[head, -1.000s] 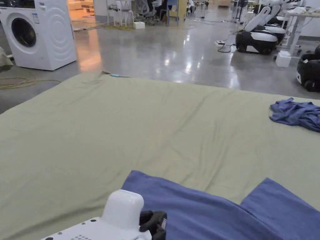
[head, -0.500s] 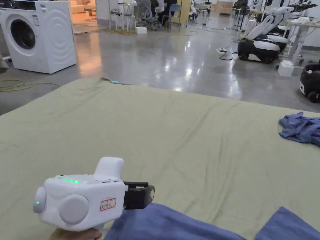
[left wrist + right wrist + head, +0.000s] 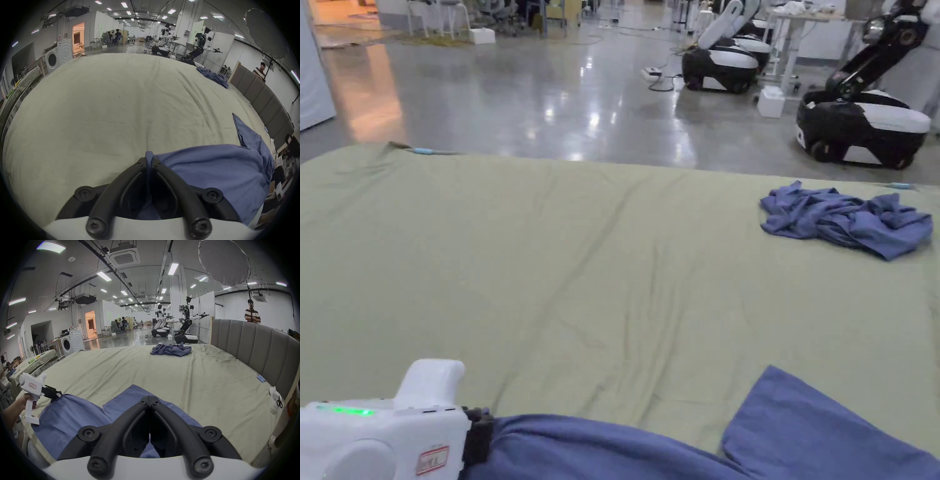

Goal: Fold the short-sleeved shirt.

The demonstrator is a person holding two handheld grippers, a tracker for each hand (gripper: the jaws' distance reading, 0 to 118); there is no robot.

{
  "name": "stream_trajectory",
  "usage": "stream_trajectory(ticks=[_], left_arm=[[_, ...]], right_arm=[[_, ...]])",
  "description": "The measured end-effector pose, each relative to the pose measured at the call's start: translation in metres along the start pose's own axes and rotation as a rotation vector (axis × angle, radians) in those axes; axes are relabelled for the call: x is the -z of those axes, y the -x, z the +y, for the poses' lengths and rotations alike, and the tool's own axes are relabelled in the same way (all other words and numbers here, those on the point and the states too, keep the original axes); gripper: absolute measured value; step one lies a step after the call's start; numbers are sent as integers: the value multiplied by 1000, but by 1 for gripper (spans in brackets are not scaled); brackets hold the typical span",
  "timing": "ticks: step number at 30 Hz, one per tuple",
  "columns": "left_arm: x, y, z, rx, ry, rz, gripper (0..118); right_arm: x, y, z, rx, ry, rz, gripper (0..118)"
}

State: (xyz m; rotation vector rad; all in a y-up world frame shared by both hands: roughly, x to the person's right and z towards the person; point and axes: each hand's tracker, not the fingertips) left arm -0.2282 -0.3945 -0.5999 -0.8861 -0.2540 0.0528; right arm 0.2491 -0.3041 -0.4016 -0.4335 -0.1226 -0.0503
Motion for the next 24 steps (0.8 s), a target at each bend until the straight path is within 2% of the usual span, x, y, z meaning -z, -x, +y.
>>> stream_trajectory(ticks=[2,3,4,5,6,7,8,12,14,15,16,17,18,19,20,21,22,24], left_arm=[[5,2,-3,-8,6,6,5],[7,3,-2,-24,11,4,5],[7,4,-2,-32,11,3,5],[7,4,-2,-32,15,1,5],[6,4,-1,-35,15,-3,5],[6,4,-1,-37,14,-6,5],[6,5,-2,-37,13,-7,5],[4,0,-1,-41,21,-10,5],[2,-3,0,-38,21,-8,5],[2,-4,-1,-37,20,-7,5],[2,-5,-1,-36,21,-6,5],[1,-6,-1,-35,21,-4,5],[0,-7,0,-31,21,0,5],[0,-10,0,-25,20,5,5],[-1,-12,-1,-18,17,11,5],[-4,-16,-1,-4,12,24,5],[-7,-17,0,25,1,43,5],[-18,-26,-1,63,-23,56,5]], right_arm=[[22,-16,9,-8,84,53,3],[36,-23,12,-1,141,61,10],[51,-31,14,11,181,71,33],[66,-37,15,16,232,53,84],[83,-43,15,22,295,49,115],[99,-44,18,24,365,44,118],[108,-49,20,2,361,17,116],[156,-53,21,-88,506,-6,116],[176,-51,21,-109,566,-4,109],[187,-50,20,-119,611,-8,100],[196,-48,18,-133,672,0,81],[202,-46,16,-145,724,5,81],[206,-41,12,-159,772,17,72],[202,-35,13,-177,732,-3,59],[196,-30,19,-218,717,-12,53],[192,-26,24,-200,708,75,24],[182,-23,26,-181,648,56,4],[163,-18,34,-229,595,14,4]])
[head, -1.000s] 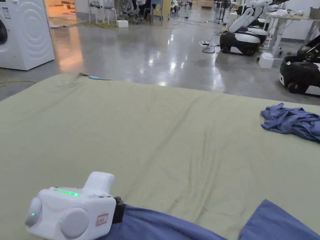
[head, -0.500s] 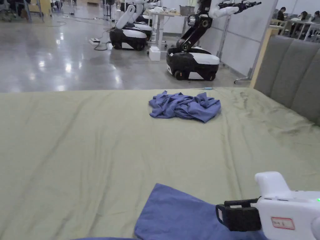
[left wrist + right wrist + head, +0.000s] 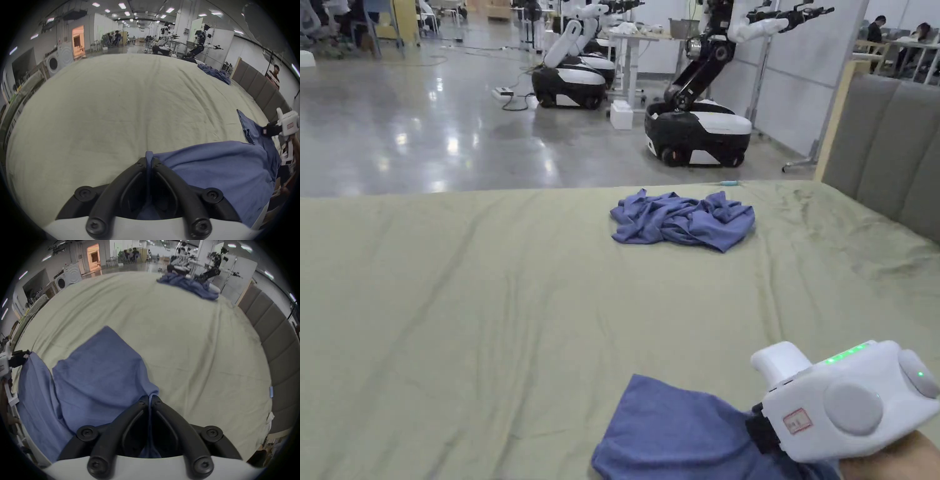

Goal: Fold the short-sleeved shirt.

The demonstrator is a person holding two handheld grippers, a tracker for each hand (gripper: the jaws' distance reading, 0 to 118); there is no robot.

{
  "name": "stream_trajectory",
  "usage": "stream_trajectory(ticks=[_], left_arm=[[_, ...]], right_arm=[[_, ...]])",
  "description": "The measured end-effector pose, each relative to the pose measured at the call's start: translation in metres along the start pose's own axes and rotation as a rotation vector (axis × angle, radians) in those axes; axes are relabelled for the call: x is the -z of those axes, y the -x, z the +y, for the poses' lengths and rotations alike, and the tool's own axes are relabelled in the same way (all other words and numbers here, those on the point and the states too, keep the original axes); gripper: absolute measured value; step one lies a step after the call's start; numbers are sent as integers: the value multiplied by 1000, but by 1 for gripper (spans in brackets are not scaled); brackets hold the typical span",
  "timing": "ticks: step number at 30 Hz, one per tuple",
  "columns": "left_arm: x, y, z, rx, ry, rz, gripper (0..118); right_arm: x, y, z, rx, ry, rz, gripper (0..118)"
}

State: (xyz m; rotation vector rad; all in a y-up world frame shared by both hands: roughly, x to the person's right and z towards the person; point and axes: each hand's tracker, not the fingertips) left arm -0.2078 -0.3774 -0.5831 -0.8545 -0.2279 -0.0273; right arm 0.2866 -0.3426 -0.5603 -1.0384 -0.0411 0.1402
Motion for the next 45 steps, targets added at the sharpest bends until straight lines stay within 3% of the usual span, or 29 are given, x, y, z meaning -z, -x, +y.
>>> stream_trajectory(ticks=[2,6,11,14,24,34,38,45], left_arm=[[-16,-1,0,8,-5,-14,5],[-67,5,10,35,-115,-11,5],[-151,25,38,-66,-263,-45,5],[-200,31,58,-9,-373,-10,5],[-316,27,163,87,-620,98,5],[-322,30,309,6,-745,153,5],[-300,32,349,-53,-761,191,5],[-239,27,411,-28,-751,315,5]], right_arm=[[-30,0,-5,2,-116,14,4],[-102,-7,-17,100,-305,44,4],[-204,-22,-26,147,-550,44,4],[-255,-34,-26,202,-698,59,4],[-348,-75,49,299,-901,137,4],[-371,-78,193,297,-935,46,4],[-353,-72,248,274,-953,0,4],[-313,-61,335,302,-992,-4,4]])
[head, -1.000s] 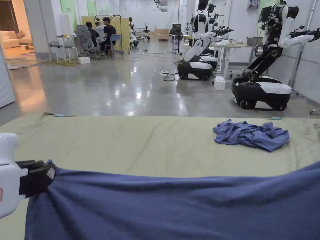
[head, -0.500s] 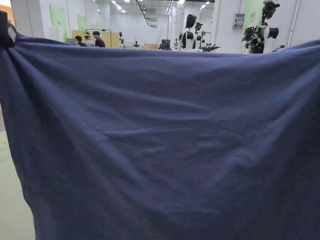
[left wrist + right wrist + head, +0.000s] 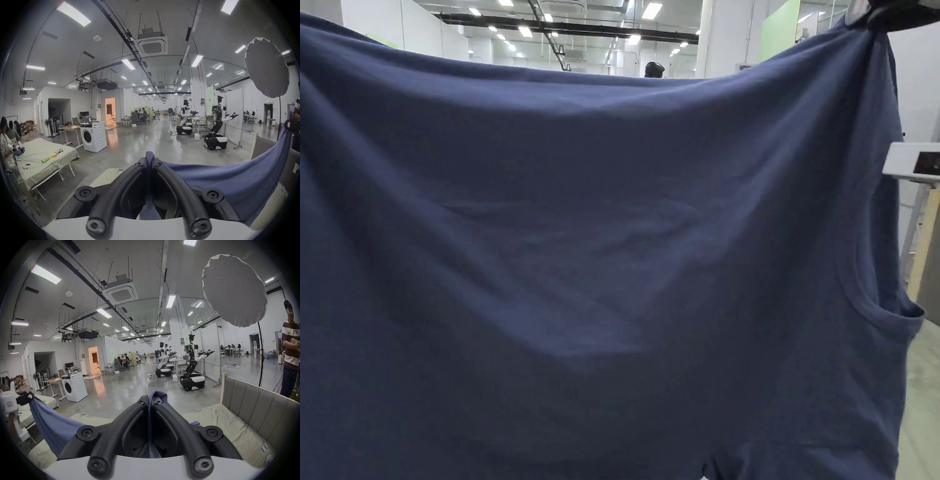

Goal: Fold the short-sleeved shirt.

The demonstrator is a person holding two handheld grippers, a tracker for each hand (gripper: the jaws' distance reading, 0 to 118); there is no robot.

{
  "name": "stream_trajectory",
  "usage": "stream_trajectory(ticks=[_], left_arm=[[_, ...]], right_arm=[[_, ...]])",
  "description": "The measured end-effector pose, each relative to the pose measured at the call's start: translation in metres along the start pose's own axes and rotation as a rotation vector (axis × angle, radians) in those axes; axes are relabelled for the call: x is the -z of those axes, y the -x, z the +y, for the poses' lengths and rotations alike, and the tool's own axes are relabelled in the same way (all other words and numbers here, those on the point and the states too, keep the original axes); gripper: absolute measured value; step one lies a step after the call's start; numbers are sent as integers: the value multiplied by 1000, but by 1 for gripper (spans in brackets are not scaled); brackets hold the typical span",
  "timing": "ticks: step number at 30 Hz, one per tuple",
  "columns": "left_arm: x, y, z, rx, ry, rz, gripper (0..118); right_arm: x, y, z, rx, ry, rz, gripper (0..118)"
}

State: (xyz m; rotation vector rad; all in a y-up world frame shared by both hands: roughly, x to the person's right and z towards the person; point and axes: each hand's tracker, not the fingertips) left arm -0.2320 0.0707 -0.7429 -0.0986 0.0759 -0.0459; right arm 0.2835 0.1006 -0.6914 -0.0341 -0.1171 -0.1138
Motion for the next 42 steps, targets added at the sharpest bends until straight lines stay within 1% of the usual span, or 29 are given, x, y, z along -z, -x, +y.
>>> stream_trajectory(ticks=[2,5,10,13,15,17,21,23,24,26,31,35,39,42], left_arm=[[23,-9,0,-1,-4,13,5],[54,-22,-2,-11,-5,34,5],[90,-40,-9,29,-15,49,5],[103,-43,-21,-16,-17,39,5],[113,-47,-37,-84,-5,38,5],[123,-49,-53,-97,47,28,5],[139,-60,-93,-54,137,0,5],[143,-65,-114,-50,203,-32,5],[143,-67,-124,-55,215,-45,5],[142,-69,-144,-63,254,-70,5],[128,-67,-192,-17,333,-99,5],[102,-54,-236,-64,412,-149,5],[60,-42,-278,-60,458,-172,5],[23,-35,-306,-44,511,-219,5]], right_arm=[[21,6,0,2,-21,-7,4],[48,9,2,29,-43,-16,4],[72,4,2,68,-97,-29,4],[81,-1,-7,96,-111,-49,4],[83,-4,-22,147,-112,-68,4],[92,-6,-37,137,-69,-78,4],[102,-9,-77,82,12,-64,4],[106,-10,-99,85,55,-47,4],[107,-10,-110,93,79,-38,4],[106,-10,-132,81,127,-19,4],[84,-10,-186,60,234,31,4],[45,-14,-231,77,332,83,4],[1,-19,-272,101,407,108,4],[-33,-25,-294,118,449,119,4]])
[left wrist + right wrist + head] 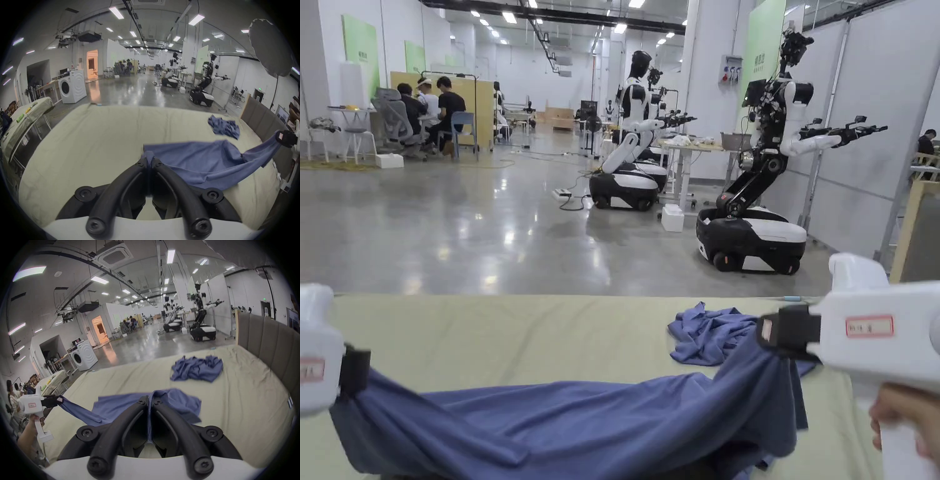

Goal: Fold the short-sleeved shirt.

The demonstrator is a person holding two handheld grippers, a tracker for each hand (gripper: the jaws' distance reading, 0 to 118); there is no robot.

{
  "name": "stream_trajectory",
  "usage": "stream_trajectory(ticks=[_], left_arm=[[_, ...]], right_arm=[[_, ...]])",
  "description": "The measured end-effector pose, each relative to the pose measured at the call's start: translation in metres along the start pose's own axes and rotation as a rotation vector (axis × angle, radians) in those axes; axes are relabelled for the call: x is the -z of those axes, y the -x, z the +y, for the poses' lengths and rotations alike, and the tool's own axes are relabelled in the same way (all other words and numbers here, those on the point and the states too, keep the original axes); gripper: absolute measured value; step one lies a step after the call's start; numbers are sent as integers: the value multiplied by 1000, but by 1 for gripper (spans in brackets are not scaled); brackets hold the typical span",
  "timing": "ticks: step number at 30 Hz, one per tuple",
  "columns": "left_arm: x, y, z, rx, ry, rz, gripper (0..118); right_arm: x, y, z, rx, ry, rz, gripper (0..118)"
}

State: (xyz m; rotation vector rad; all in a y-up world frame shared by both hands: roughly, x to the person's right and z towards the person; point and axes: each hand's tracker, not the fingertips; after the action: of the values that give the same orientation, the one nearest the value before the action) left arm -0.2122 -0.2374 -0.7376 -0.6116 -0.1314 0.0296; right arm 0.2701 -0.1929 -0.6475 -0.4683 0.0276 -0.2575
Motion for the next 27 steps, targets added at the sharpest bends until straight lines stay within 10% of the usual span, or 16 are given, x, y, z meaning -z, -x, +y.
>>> stream_trajectory(ticks=[27], left_arm=[[-231,20,-181,-10,-102,25,5]], right_arm=[[-234,-31,-188,77,24,3,4]])
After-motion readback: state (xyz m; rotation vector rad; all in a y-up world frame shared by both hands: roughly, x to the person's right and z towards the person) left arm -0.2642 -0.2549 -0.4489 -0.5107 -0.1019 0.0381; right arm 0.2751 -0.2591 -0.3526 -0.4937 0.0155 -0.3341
